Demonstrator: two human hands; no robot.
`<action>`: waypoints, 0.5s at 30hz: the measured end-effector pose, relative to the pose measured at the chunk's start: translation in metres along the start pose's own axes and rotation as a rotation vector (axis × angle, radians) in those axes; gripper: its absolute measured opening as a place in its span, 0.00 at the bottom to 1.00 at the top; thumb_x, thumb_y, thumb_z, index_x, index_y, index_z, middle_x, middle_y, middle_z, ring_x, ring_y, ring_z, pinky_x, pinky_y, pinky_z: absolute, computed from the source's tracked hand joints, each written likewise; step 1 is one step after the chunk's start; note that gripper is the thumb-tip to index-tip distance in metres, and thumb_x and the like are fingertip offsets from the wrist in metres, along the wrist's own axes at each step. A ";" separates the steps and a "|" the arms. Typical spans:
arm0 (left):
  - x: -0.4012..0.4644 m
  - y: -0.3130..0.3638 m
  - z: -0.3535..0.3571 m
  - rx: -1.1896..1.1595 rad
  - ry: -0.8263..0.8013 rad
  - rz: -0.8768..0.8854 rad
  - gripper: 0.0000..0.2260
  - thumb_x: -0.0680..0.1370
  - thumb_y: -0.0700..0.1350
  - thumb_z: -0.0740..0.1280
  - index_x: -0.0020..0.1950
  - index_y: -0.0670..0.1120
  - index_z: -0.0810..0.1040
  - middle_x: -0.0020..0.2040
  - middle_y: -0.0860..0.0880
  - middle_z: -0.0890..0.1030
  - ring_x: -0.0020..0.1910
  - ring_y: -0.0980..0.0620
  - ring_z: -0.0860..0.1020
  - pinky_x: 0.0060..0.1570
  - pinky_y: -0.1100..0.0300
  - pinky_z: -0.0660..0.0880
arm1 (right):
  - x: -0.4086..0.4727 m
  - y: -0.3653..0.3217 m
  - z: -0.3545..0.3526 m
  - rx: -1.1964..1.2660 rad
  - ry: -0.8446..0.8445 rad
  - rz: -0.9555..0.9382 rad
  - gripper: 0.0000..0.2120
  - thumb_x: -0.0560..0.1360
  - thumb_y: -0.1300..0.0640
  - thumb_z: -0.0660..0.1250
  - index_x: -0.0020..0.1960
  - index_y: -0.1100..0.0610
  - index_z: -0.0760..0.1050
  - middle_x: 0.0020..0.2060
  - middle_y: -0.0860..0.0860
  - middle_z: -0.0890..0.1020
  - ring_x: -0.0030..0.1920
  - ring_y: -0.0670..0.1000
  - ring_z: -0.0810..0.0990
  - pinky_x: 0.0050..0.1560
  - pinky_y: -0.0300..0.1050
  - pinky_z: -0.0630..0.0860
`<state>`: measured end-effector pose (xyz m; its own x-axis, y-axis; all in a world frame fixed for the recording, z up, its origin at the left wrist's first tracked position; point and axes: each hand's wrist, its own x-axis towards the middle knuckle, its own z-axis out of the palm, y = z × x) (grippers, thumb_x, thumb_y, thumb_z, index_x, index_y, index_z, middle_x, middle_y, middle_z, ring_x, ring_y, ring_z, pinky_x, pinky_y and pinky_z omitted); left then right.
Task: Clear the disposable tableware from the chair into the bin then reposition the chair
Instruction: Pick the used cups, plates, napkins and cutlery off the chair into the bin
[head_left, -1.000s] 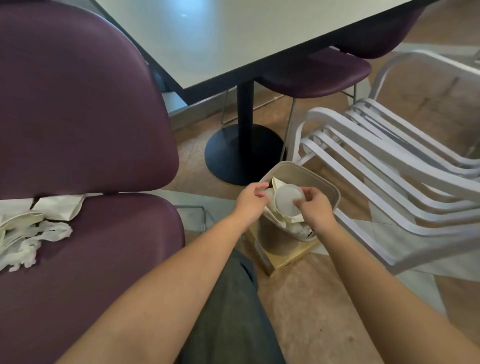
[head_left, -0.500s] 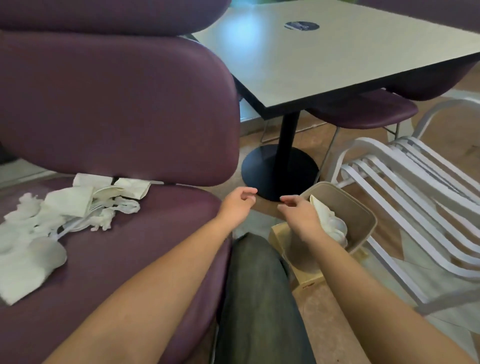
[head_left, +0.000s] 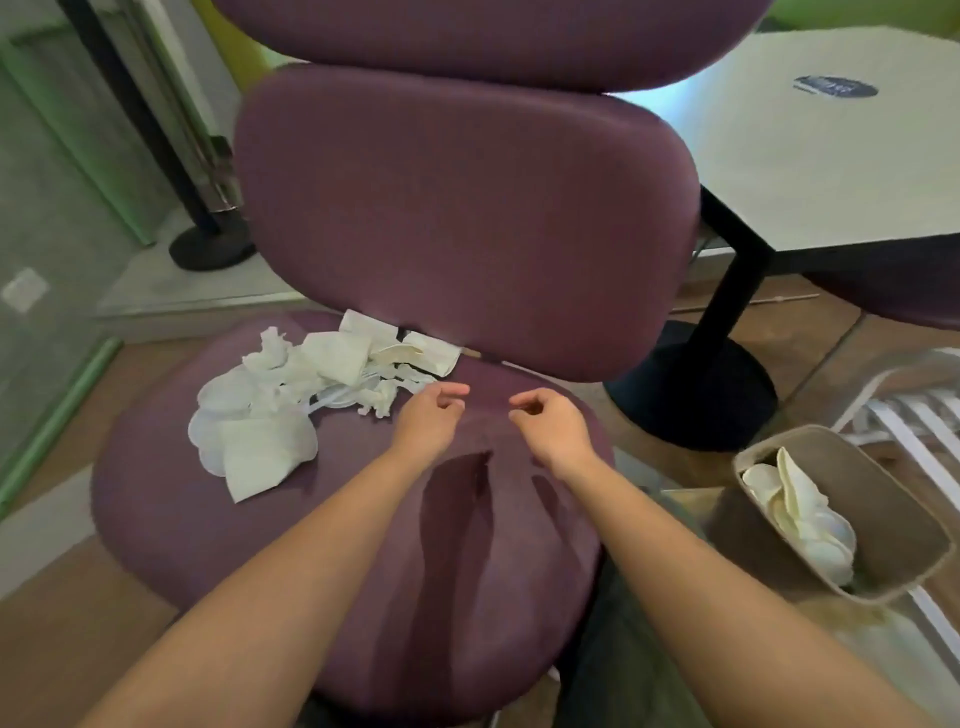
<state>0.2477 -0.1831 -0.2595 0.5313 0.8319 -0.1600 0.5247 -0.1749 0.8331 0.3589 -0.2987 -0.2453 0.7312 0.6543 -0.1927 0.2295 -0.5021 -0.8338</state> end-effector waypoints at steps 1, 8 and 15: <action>0.001 -0.008 -0.011 -0.008 0.026 -0.015 0.09 0.78 0.40 0.64 0.55 0.51 0.79 0.48 0.53 0.79 0.49 0.54 0.77 0.50 0.62 0.68 | 0.002 -0.006 0.011 -0.018 -0.017 -0.007 0.08 0.74 0.59 0.66 0.51 0.50 0.79 0.43 0.48 0.81 0.43 0.50 0.78 0.49 0.47 0.77; 0.010 -0.052 -0.054 -0.009 0.111 -0.078 0.12 0.77 0.40 0.64 0.59 0.49 0.79 0.51 0.50 0.79 0.44 0.56 0.76 0.47 0.63 0.69 | 0.023 -0.025 0.072 -0.239 -0.108 -0.091 0.17 0.74 0.55 0.64 0.62 0.46 0.78 0.56 0.51 0.79 0.60 0.56 0.74 0.61 0.50 0.73; 0.018 -0.080 -0.066 -0.003 0.135 -0.099 0.12 0.76 0.40 0.64 0.56 0.53 0.79 0.51 0.51 0.78 0.48 0.53 0.79 0.57 0.54 0.75 | 0.051 -0.033 0.115 -0.549 -0.168 -0.227 0.21 0.78 0.51 0.62 0.70 0.47 0.69 0.62 0.54 0.69 0.64 0.57 0.65 0.63 0.53 0.70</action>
<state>0.1712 -0.1191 -0.2939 0.3822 0.9084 -0.1691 0.5681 -0.0867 0.8184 0.3145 -0.1838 -0.2875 0.5245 0.8368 -0.1571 0.6975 -0.5281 -0.4843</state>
